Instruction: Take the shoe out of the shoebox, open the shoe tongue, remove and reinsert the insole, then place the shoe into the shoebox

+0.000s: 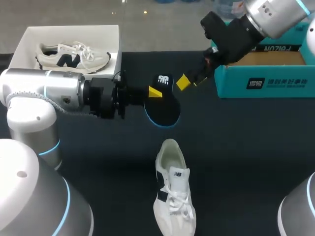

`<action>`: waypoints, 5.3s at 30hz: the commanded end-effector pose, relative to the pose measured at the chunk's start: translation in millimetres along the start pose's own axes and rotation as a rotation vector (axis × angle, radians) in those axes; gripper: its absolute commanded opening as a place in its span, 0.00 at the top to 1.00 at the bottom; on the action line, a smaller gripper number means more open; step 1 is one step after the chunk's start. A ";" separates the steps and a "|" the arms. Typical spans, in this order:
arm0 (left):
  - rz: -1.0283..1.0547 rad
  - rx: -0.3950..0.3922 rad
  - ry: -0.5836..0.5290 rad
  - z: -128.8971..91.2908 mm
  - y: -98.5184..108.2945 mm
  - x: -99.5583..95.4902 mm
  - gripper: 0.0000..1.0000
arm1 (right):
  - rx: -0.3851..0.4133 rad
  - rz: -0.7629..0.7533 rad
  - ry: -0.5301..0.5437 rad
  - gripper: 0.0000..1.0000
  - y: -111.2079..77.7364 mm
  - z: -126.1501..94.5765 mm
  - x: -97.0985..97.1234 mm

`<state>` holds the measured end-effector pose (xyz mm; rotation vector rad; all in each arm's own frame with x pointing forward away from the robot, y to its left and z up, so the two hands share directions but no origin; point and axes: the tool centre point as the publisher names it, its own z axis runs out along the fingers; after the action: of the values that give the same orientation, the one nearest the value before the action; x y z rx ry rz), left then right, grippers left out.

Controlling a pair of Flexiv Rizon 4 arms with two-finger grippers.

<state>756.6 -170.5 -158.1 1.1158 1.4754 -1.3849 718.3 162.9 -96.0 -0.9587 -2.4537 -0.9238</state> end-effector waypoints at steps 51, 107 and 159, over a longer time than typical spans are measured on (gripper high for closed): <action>0.002 0.001 -0.001 1.6 1.5 0.8 1.00 | -0.154 0.075 0.353 0.00 20.2 76.3 -45.2; 0.002 0.001 -0.001 1.6 1.5 0.8 1.00 | -0.243 0.001 0.400 1.00 23.4 88.0 -31.0; -0.325 -0.077 0.268 -73.3 0.2 17.5 0.00 | -0.284 0.010 0.305 1.00 -5.9 65.9 -58.6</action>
<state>757.4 -107.8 -176.0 1.0662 1.9422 -1.4318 755.4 182.7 -179.5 -0.8347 -2.0931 -1.3321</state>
